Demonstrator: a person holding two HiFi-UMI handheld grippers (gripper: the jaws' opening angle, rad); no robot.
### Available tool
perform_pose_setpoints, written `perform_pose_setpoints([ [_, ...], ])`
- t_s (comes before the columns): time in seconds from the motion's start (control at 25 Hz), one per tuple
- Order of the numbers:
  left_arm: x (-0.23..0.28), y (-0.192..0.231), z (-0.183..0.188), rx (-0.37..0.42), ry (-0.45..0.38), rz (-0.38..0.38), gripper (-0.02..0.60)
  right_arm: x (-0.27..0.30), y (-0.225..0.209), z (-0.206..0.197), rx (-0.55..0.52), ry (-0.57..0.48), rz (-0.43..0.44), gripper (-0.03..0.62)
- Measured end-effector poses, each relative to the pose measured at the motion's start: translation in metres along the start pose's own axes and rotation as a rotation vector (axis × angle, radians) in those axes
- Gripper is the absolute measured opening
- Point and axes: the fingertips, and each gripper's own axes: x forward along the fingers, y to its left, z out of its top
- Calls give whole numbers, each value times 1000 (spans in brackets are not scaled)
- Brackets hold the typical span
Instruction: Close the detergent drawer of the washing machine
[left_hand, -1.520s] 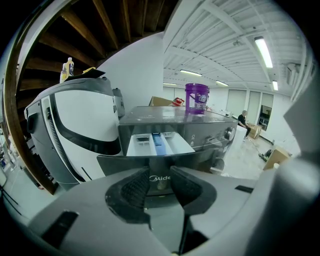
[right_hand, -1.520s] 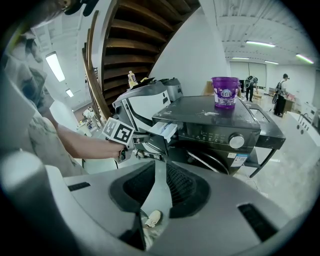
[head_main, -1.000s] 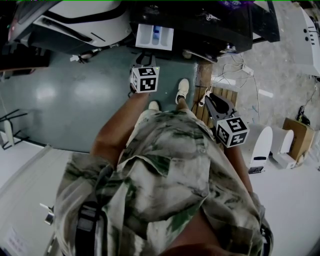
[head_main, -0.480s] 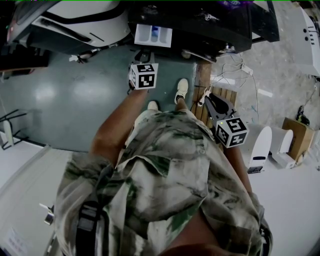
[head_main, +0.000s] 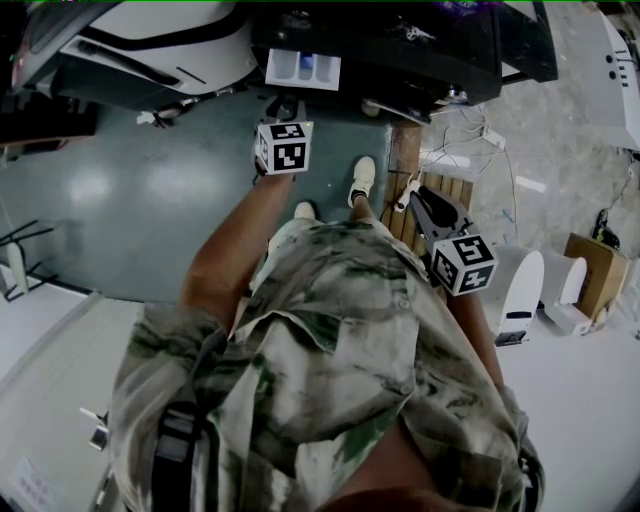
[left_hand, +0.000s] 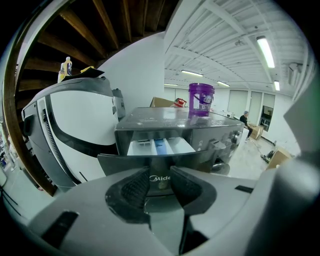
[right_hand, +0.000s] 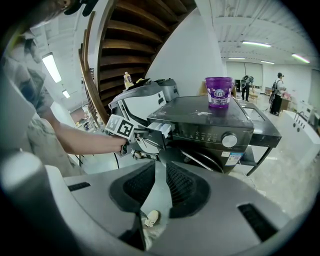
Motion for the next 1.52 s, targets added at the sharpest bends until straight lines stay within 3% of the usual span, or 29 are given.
perform_pose_setpoints([
  [1.52,28,4,21,-2,3,3,138,-2,-22,0,27,2,-17,89],
])
